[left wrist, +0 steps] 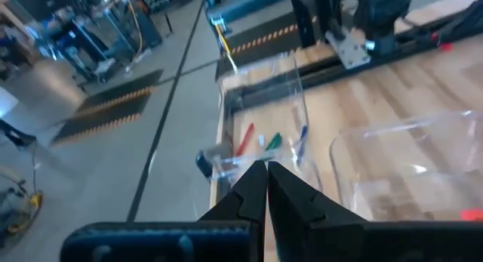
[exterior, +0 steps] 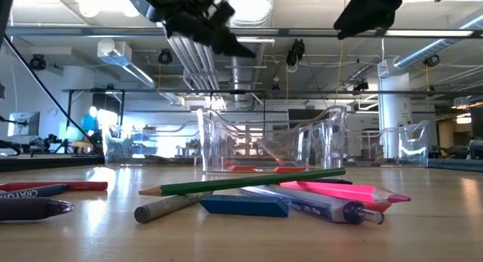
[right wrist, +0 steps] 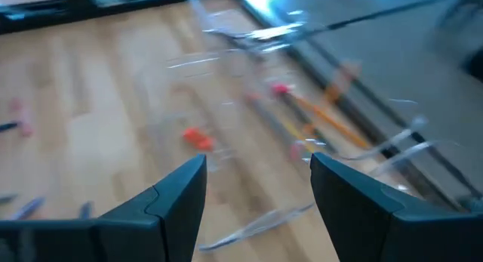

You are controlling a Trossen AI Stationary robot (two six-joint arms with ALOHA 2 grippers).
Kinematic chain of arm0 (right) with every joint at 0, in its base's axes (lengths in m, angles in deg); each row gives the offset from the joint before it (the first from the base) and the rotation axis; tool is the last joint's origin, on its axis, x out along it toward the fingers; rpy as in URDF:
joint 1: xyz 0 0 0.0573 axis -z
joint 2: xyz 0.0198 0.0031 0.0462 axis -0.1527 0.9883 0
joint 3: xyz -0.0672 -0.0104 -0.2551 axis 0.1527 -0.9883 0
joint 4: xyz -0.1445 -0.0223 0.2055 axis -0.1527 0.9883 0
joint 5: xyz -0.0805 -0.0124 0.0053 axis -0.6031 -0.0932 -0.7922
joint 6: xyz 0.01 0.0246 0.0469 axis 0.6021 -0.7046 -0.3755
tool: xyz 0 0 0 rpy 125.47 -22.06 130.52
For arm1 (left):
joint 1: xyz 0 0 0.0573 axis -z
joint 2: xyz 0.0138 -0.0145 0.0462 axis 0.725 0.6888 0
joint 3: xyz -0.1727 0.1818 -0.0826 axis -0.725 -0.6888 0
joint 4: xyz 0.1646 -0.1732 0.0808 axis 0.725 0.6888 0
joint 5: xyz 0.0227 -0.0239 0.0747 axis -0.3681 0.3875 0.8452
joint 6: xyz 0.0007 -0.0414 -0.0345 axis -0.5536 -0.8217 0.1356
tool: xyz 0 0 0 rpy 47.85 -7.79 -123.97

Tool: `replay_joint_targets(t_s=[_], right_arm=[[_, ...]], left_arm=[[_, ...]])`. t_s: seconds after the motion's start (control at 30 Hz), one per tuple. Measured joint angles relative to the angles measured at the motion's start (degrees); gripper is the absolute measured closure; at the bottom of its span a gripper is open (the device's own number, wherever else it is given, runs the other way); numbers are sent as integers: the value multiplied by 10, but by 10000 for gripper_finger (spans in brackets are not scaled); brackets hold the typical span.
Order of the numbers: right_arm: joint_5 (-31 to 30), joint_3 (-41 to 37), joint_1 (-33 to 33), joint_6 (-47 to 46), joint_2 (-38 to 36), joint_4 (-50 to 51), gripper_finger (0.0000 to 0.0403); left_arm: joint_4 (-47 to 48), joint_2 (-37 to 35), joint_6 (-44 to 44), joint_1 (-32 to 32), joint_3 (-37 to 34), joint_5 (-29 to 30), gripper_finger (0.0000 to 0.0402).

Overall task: Sort crayons/erasers/pens/pencils in bins
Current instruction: Put the green pencil into the top center transparent bin

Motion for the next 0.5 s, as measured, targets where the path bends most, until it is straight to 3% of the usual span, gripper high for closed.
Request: replay_joint_targets(t_s=[0.2,0.5], right_arm=[[2,-15,7,4,0,2,179],[16,-16,10,18,22,-20,179]], left_arm=[[48,-107,0,11,-4,1,401],[118,-303,-3,43,-70,-9,398]])
